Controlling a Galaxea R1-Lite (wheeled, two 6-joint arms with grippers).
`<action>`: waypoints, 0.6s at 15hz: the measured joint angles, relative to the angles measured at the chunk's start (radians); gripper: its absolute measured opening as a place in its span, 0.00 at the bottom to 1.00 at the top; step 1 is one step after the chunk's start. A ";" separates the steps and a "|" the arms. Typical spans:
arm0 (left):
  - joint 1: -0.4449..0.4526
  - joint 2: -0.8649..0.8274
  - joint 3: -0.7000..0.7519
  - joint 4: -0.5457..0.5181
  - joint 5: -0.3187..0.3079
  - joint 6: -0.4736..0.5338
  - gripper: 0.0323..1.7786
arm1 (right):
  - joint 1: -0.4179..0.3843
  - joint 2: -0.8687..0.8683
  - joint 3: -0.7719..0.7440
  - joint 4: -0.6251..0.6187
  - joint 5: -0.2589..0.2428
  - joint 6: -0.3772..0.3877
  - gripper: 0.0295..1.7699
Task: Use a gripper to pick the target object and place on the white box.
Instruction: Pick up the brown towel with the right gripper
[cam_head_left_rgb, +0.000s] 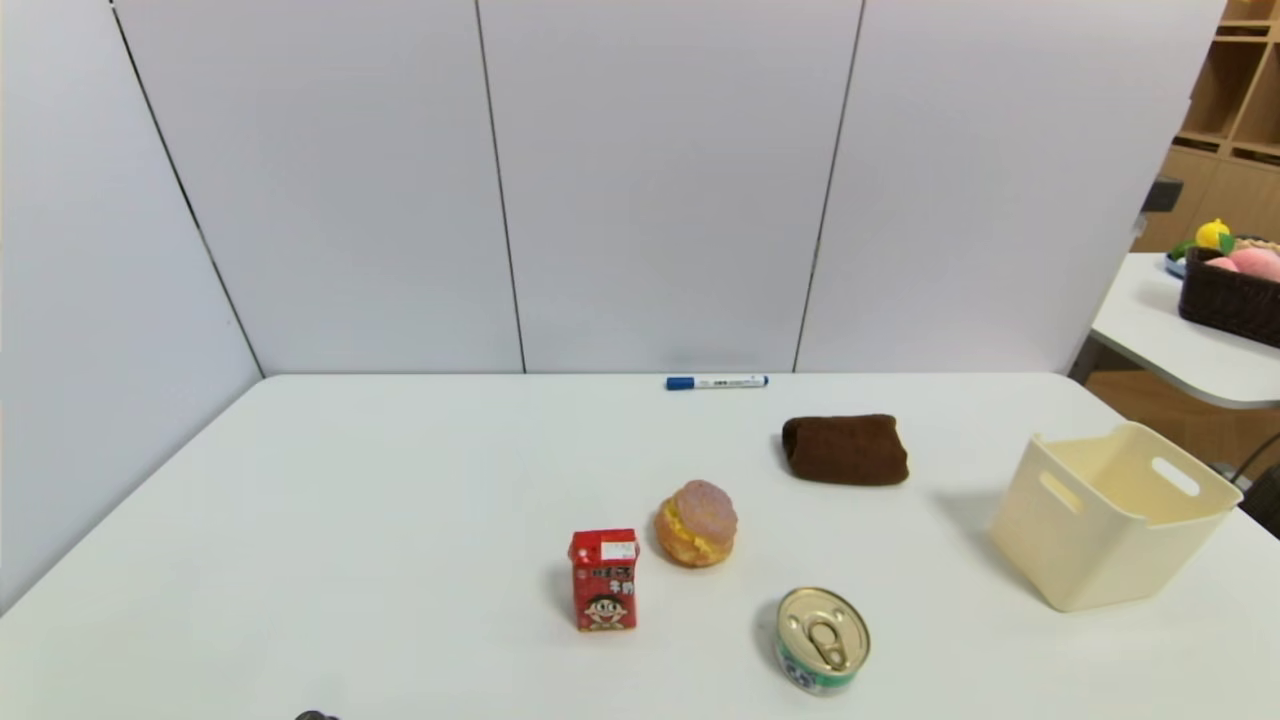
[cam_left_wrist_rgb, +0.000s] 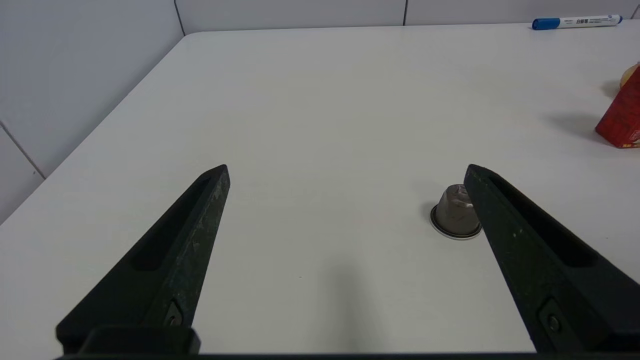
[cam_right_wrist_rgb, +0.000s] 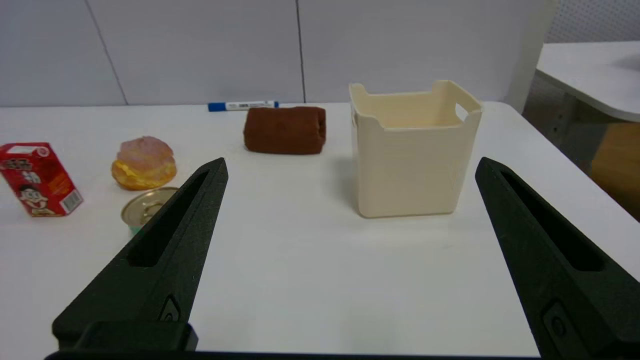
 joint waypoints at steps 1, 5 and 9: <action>0.000 0.000 0.000 0.000 0.000 0.000 0.95 | 0.000 0.022 -0.033 0.014 0.005 0.000 0.97; 0.000 0.000 0.000 0.000 0.000 0.000 0.95 | 0.021 0.165 -0.181 0.014 0.004 0.004 0.97; 0.000 0.000 0.000 0.000 0.000 0.000 0.95 | 0.033 0.379 -0.427 0.022 0.008 0.000 0.97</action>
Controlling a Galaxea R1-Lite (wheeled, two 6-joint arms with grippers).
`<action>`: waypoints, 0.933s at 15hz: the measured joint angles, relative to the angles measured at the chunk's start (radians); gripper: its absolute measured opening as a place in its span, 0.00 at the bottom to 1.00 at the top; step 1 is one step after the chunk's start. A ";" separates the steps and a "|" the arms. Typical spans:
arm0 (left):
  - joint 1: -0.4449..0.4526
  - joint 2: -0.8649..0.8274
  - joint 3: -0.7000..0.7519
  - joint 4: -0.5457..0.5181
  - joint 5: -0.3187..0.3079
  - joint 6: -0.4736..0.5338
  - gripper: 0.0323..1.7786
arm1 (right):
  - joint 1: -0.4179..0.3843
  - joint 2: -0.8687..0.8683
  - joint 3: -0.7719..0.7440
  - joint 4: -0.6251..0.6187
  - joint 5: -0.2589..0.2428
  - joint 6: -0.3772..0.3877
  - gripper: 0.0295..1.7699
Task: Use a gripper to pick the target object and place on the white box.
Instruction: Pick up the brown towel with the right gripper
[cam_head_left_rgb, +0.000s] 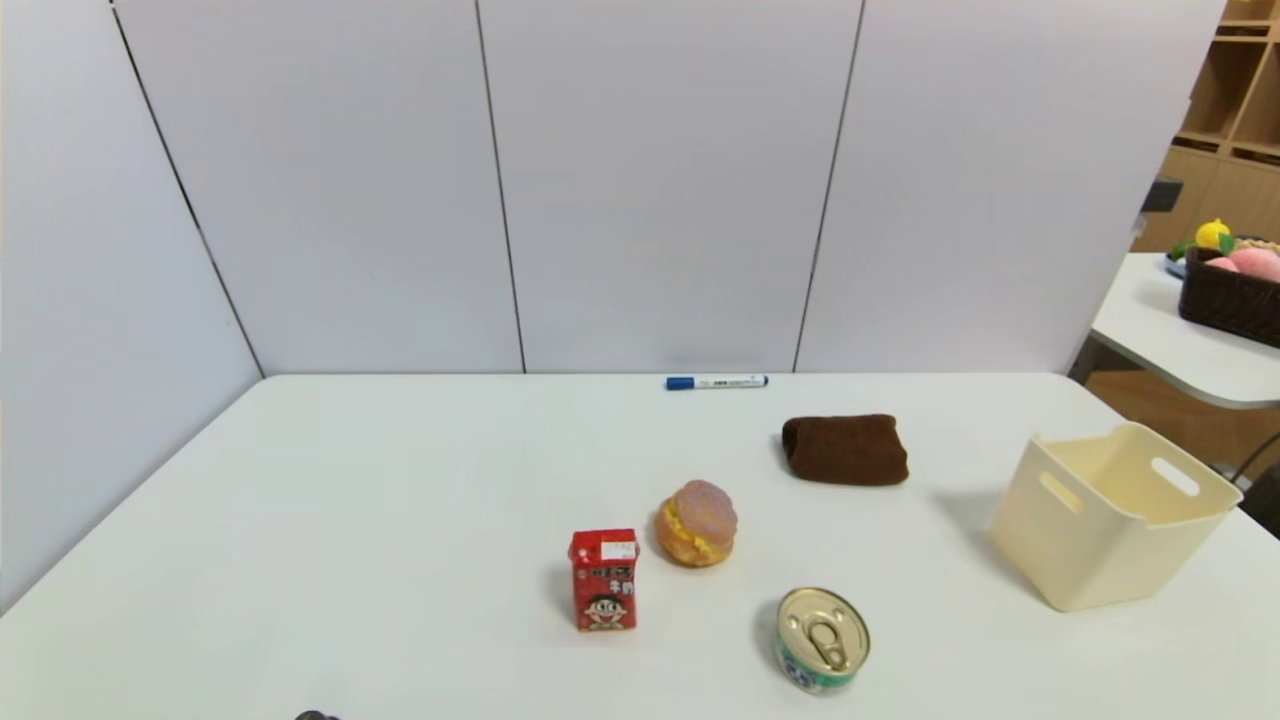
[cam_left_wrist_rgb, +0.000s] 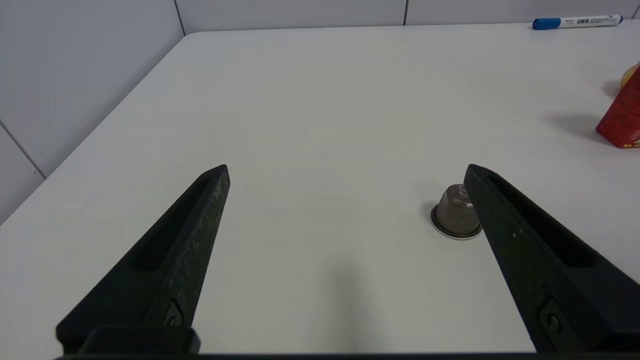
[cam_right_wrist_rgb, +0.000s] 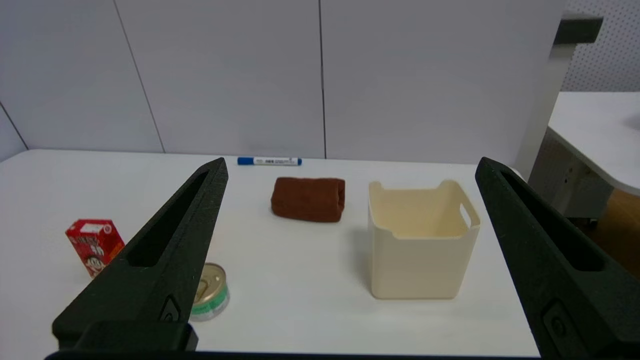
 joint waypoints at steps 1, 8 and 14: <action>0.000 0.000 0.000 0.000 0.000 0.000 0.95 | 0.001 0.064 -0.068 0.006 0.001 -0.003 0.97; 0.000 0.000 0.000 0.000 0.000 0.000 0.95 | 0.006 0.470 -0.555 0.286 0.001 -0.007 0.97; 0.000 0.000 0.000 0.000 0.000 0.000 0.95 | 0.075 0.683 -0.665 0.303 0.000 -0.011 0.97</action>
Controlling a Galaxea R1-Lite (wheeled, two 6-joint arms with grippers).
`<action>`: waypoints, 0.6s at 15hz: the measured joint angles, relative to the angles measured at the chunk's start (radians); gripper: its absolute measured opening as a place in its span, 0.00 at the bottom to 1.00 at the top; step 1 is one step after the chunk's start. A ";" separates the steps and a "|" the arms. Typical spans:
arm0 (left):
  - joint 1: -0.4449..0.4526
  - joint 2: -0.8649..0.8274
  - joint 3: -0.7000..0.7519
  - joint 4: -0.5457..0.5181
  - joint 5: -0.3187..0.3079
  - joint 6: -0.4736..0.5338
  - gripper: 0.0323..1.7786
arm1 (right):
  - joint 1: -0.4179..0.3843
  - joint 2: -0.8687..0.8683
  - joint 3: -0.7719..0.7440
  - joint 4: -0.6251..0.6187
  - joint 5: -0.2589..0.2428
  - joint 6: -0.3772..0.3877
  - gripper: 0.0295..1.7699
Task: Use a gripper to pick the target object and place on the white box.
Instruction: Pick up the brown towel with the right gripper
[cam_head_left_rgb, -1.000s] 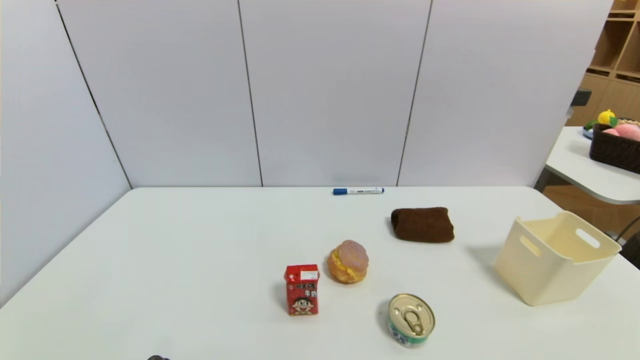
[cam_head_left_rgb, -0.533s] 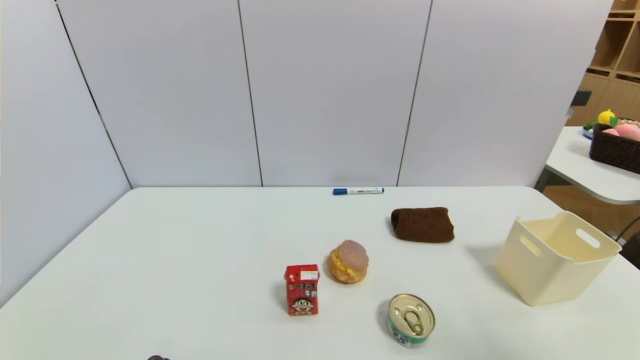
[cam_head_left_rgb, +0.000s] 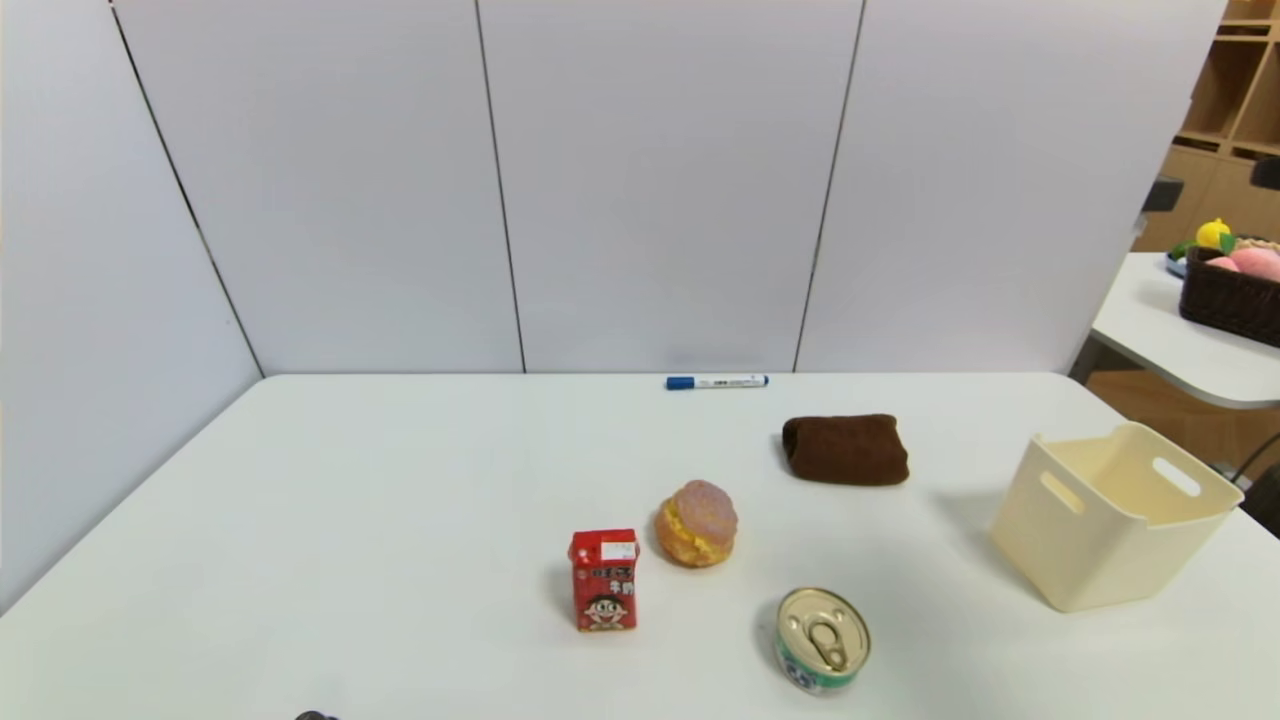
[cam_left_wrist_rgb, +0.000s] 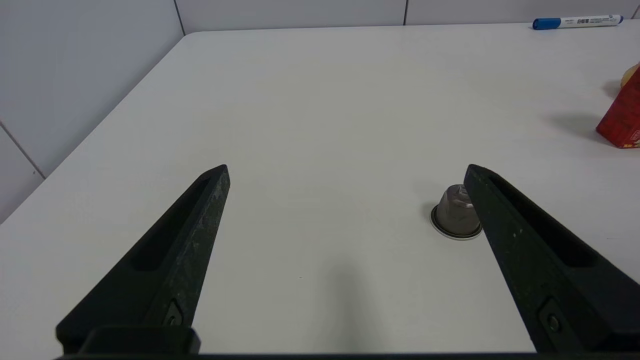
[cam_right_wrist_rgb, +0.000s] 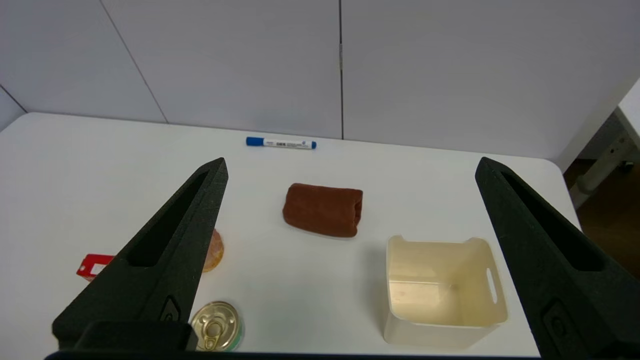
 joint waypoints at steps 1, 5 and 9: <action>0.000 0.000 0.000 0.000 0.000 0.000 0.95 | 0.008 0.023 -0.006 0.007 0.000 0.001 0.97; 0.000 0.000 0.000 0.000 0.000 0.000 0.95 | 0.013 0.064 -0.011 0.094 -0.004 0.007 0.97; 0.000 0.000 0.000 0.000 0.000 0.000 0.95 | 0.004 0.105 -0.015 0.095 -0.005 0.007 0.97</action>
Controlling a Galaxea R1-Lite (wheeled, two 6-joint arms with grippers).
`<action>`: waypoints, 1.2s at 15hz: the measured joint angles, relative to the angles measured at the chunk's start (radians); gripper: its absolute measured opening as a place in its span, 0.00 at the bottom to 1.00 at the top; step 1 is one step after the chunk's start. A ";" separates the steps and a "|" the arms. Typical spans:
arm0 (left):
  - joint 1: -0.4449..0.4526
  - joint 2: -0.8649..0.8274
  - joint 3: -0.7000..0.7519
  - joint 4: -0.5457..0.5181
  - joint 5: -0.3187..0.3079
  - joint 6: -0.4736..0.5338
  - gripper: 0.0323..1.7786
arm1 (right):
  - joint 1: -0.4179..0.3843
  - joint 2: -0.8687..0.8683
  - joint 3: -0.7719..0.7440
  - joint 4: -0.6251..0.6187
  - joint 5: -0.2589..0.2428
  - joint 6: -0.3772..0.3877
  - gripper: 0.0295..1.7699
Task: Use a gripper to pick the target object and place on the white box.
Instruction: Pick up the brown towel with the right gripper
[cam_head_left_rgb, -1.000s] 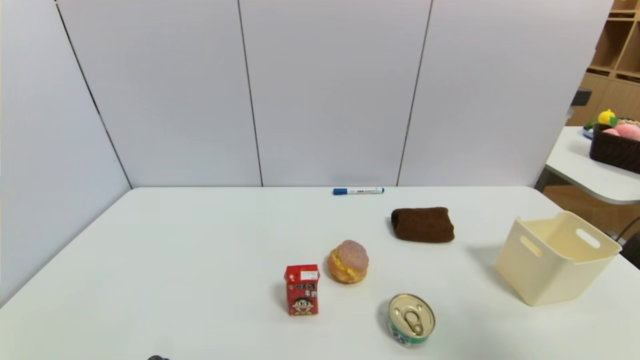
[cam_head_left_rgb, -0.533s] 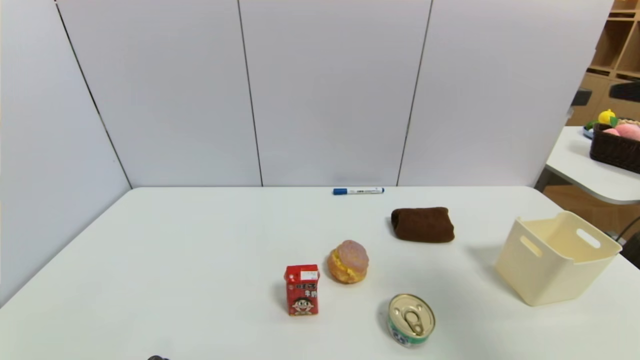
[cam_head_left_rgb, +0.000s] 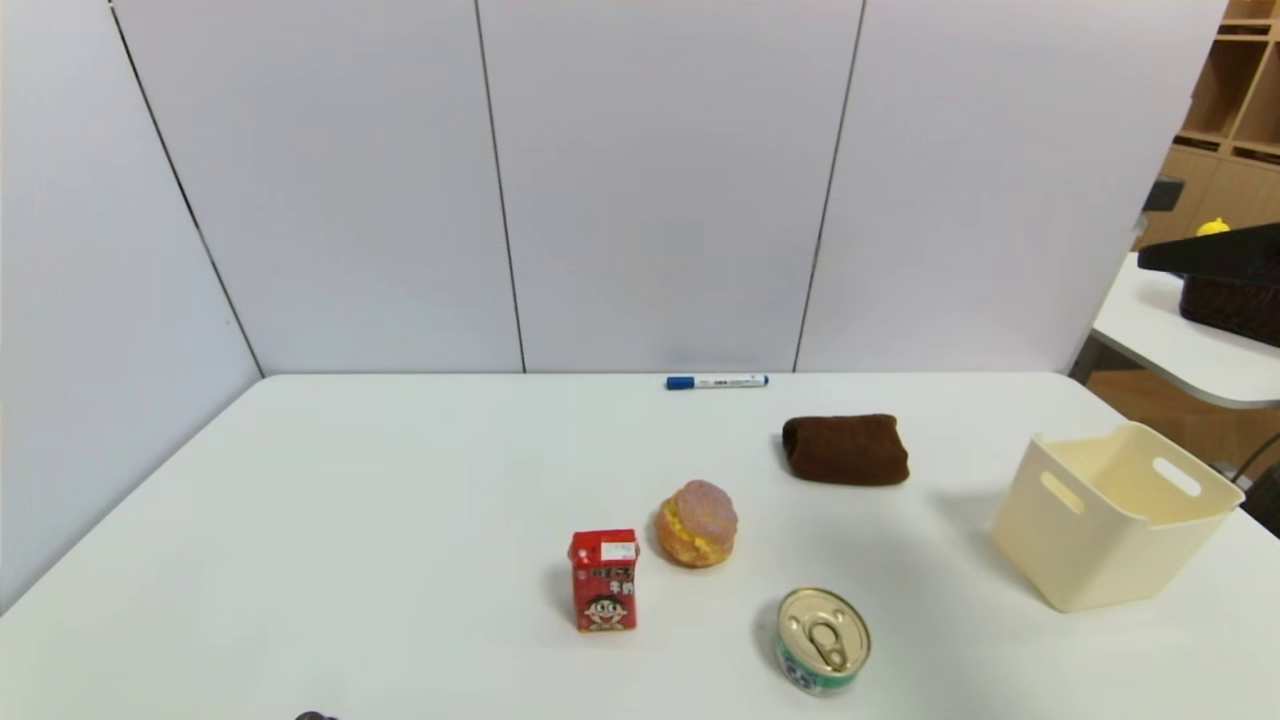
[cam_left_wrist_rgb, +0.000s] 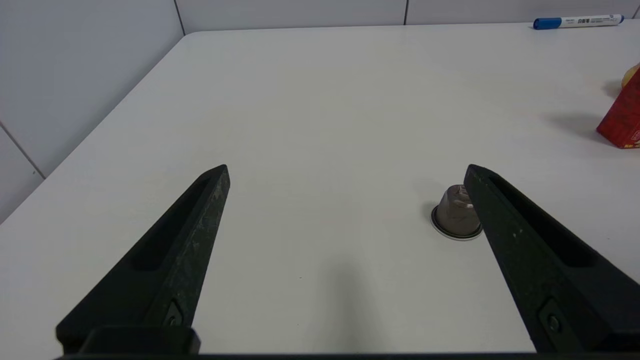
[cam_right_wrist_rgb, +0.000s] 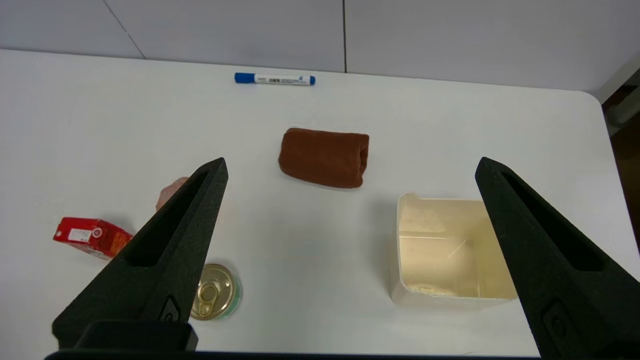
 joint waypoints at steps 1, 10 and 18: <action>0.000 0.000 0.000 0.000 0.000 0.000 0.95 | 0.000 0.017 -0.004 -0.001 -0.001 -0.002 0.97; 0.000 0.000 0.000 0.000 0.000 0.000 0.95 | 0.048 0.301 -0.333 0.228 0.003 -0.024 0.97; 0.000 0.000 0.000 0.000 0.000 0.000 0.95 | 0.095 0.566 -0.463 0.250 0.009 -0.168 0.97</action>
